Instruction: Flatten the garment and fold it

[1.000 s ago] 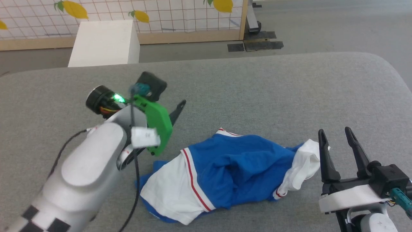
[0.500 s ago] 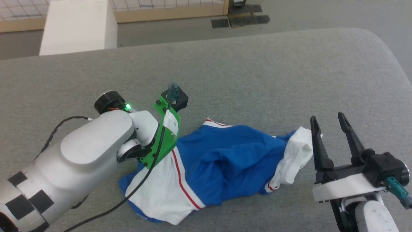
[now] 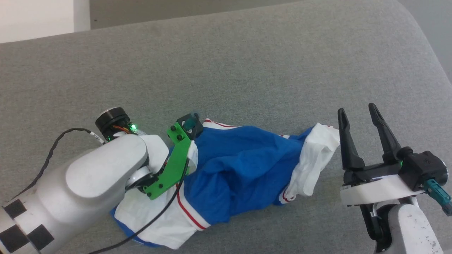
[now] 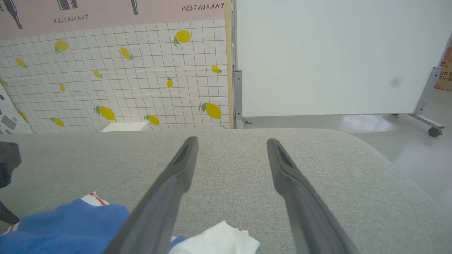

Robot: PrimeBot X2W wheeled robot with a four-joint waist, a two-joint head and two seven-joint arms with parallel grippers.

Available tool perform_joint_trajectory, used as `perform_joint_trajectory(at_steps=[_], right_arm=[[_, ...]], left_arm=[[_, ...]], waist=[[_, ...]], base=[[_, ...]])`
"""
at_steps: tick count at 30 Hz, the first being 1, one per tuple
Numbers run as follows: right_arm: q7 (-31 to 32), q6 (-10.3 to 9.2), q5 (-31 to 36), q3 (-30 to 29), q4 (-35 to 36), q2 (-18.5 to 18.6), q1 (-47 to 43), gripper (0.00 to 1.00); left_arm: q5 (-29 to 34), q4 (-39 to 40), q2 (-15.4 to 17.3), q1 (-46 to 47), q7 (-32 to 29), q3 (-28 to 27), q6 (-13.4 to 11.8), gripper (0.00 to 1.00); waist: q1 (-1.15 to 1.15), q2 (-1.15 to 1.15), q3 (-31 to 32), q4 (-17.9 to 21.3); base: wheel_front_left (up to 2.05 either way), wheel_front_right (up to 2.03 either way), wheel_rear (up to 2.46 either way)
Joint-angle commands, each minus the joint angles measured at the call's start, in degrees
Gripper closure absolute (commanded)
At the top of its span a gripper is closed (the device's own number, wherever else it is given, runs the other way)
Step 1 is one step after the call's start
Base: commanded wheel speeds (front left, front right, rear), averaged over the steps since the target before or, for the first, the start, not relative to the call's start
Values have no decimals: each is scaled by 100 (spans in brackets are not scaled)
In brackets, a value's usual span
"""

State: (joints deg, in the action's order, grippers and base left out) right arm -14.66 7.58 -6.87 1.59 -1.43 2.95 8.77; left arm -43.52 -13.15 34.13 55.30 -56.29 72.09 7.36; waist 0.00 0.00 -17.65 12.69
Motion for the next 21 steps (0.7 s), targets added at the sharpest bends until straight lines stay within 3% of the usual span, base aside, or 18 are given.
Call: perform_joint_trajectory(at_steps=[1, 5, 11, 17, 21], right_arm=[[-34, -9, -26, -11, 20, -7, 80, 0], [-34, -9, 11, -83, 25, -7, 43, 0], [-34, -9, 24, -130, 71, -7, -38, 0], [-34, -9, -18, 12, 185, -7, 93, 0], [-34, -9, -44, 68, 244, -7, 224, 0]], left_arm=[[166, 51, 7, -364, -6, 125, 13, 100], [137, 308, 195, -232, 517, 126, 13, 100], [-136, 73, 544, 609, 1351, 126, 13, 100], [504, -360, 778, 1339, 1521, 126, 13, 100], [944, -1106, 775, 1703, 2041, 126, 13, 100]], waist=[[0, 0, -68, 65], [0, 0, 23, -9], [0, 0, 103, -141], [0, 0, -228, -18], [0, 0, -566, 212]], base=[[0, 0, 0], [0, 0, 0], [0, 0, 0], [0, 0, 0], [0, 0, 0]])
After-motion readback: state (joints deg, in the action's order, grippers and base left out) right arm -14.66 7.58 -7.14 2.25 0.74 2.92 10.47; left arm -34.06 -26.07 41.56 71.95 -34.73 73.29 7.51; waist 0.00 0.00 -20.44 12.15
